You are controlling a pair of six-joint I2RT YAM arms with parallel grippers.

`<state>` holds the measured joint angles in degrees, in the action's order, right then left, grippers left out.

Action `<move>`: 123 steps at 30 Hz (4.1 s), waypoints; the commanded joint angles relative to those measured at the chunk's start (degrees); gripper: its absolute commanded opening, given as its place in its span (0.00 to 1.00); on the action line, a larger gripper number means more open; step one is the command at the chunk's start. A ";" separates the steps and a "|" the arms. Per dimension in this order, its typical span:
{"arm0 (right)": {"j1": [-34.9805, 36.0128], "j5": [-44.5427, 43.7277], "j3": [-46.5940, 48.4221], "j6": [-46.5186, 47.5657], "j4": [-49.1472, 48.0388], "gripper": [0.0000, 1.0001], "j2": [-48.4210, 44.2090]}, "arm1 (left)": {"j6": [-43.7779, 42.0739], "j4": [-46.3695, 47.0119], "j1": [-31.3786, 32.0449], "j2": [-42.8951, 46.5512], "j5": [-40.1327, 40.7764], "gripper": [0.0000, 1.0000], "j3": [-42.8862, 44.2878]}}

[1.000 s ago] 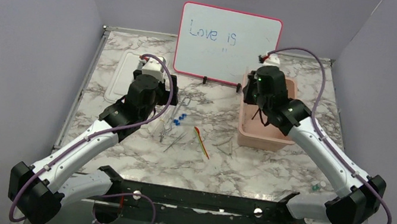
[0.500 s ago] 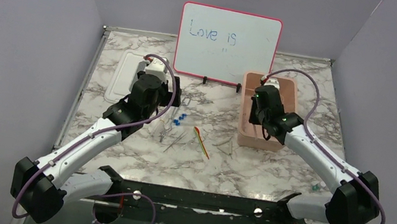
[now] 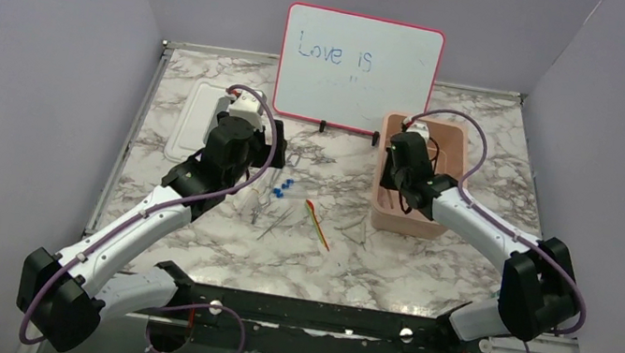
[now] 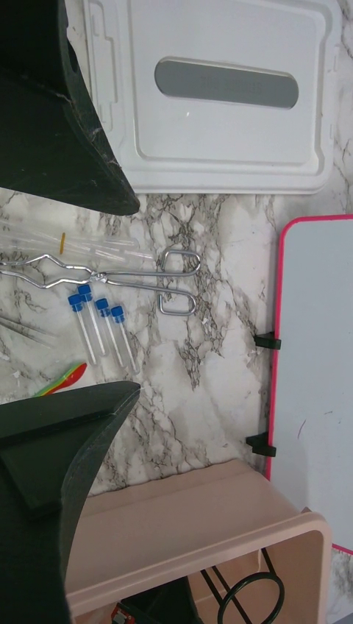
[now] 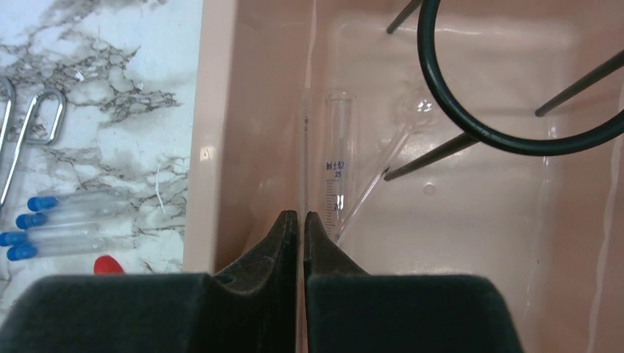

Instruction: Organize the chemistry lab equipment

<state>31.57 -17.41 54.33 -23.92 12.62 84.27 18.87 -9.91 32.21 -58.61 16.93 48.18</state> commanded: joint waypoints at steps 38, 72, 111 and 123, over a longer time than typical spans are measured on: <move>0.01 -8.43 -2.50 -7.97 -8.16 0.27 -5.04 | -0.20 1.62 -0.65 0.16 -0.65 0.86 -0.15; 19.74 -0.14 5.84 3.89 16.71 0.49 4.55 | 1.74 0.79 -1.17 3.61 5.54 0.85 -1.08; 19.76 13.81 2.40 13.12 15.16 0.07 13.00 | 1.43 1.04 -1.44 3.39 3.79 0.86 -1.21; 19.76 21.36 5.69 12.83 4.21 0.01 -2.41 | 1.52 0.95 -1.53 3.87 4.34 0.85 -1.34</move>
<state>51.05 -1.08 57.47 -10.94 24.95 89.01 20.14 -9.96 31.07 -56.03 20.64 47.37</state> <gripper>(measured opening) 0.122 0.855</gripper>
